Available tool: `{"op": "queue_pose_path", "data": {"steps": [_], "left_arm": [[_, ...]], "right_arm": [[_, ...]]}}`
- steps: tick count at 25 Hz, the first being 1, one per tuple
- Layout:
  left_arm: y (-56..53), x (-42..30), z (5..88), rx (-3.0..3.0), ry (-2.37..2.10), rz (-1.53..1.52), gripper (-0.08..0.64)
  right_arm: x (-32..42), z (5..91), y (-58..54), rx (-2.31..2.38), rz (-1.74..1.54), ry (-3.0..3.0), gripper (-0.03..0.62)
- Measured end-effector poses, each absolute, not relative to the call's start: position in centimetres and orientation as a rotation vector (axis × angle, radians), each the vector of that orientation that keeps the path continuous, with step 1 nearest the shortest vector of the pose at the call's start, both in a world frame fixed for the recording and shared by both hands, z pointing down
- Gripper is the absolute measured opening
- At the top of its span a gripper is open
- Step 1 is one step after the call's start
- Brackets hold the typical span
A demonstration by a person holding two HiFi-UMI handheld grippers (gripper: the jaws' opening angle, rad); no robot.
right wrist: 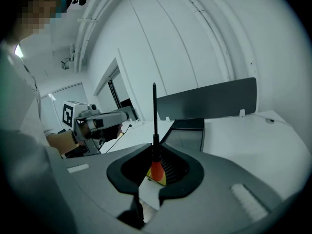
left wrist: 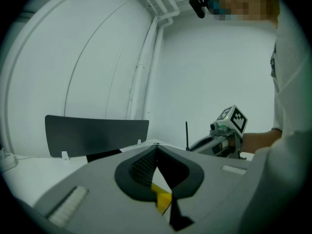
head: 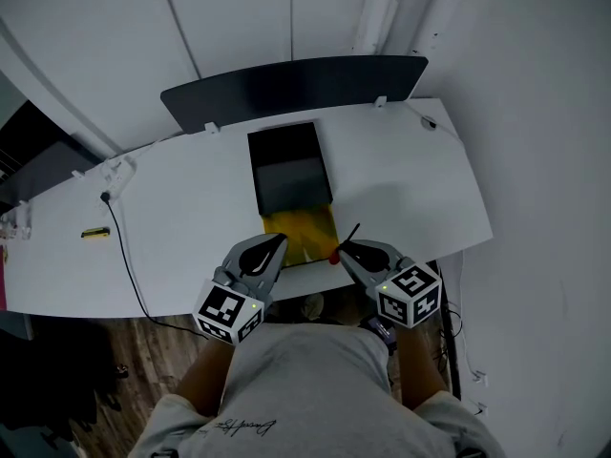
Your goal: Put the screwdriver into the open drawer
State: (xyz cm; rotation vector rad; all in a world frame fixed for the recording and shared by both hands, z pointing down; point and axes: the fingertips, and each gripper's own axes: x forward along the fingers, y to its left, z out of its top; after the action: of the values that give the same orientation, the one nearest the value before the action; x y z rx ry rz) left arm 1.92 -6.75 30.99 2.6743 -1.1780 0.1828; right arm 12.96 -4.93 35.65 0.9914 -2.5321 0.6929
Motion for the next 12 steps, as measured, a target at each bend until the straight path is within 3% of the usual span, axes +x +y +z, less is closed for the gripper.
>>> {"op": "queue_pose_path", "data": {"steps": [12], "left_arm": [[-8.1,1.5,31.1,2.663,-1.182,0.219,0.000]], "right_arm": [[12.9,36.2,-6.2,0.986,0.714,-2.518,0.074]]}}
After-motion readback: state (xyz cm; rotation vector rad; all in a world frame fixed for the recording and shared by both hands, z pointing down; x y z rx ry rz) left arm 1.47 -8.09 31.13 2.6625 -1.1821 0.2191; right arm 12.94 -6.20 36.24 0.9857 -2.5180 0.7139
